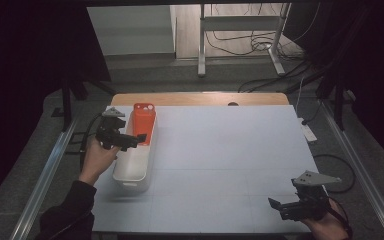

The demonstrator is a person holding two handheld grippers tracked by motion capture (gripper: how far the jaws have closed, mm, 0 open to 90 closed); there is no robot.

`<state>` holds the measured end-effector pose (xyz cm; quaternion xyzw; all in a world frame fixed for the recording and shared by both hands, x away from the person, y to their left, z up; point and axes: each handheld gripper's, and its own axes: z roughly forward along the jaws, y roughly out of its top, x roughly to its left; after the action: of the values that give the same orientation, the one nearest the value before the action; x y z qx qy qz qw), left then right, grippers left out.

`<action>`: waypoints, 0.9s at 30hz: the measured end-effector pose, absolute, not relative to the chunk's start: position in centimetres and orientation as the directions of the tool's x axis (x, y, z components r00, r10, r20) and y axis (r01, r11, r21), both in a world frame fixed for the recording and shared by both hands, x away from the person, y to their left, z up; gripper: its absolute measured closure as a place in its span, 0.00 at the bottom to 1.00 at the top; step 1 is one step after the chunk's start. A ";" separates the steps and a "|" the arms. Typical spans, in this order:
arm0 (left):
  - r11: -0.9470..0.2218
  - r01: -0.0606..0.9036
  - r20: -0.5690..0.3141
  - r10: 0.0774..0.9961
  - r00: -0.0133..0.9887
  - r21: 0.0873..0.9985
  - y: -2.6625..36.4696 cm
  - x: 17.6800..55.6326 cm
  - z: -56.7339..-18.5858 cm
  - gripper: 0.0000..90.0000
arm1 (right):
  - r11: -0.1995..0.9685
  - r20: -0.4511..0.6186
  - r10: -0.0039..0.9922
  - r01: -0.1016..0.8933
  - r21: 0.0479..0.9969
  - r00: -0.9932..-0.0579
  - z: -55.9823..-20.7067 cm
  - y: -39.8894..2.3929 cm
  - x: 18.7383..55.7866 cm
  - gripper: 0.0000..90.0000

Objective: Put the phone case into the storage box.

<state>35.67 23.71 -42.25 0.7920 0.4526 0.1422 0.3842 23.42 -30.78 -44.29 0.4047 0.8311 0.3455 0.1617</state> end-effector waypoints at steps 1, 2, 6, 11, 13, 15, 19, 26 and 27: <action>-0.296 0.603 -0.124 0.823 0.555 0.741 23.7 35.4 -42.3 0.00 | 0.434 0.011 0.784 0.561 0.705 -0.620 -44.3 -30.8 23.4 0.00; -0.296 0.603 -0.124 0.823 0.555 0.741 23.7 35.4 -42.3 0.00 | 0.434 0.011 0.784 0.561 0.705 -0.620 -44.3 -30.8 23.4 0.00; -0.284 0.591 -0.130 0.818 0.560 0.755 23.6 34.4 -42.4 0.00 | 0.435 0.010 0.785 0.562 0.704 -0.620 -44.3 -30.8 23.4 0.00; -0.286 0.581 -0.127 0.814 0.567 0.762 23.5 33.4 -42.4 0.00 | 0.435 0.009 0.785 0.562 0.704 -0.619 -44.3 -30.8 23.4 0.00; -0.282 0.577 -0.129 0.812 0.569 0.766 23.5 32.9 -42.5 0.00 | 0.435 0.008 0.786 0.562 0.704 -0.619 -44.3 -30.8 23.4 0.00; -0.282 0.576 -0.129 0.812 0.569 0.767 23.5 32.8 -42.6 0.00 | 0.435 0.008 0.786 0.562 0.703 -0.618 -44.3 -30.8 23.4 0.00; -0.294 0.574 -0.115 0.813 0.570 0.764 23.4 32.2 -42.8 0.00 | 0.434 0.007 0.788 0.562 0.704 -0.616 -44.3 -30.8 23.4 0.00; -0.313 0.563 -0.096 0.809 0.580 0.765 23.1 31.3 -43.3 0.00 | 0.434 0.005 0.789 0.564 0.703 -0.614 -44.3 -30.8 23.4 0.00; -0.311 0.563 -0.098 0.809 0.579 0.766 23.1 31.3 -43.3 0.00 | 0.434 0.006 0.790 0.564 0.702 -0.614 -44.3 -30.8 23.4 0.00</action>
<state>31.27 23.12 -43.33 0.7946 0.4317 0.1547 0.3978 23.43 -30.75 -44.31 0.4075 0.8306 0.3421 0.1645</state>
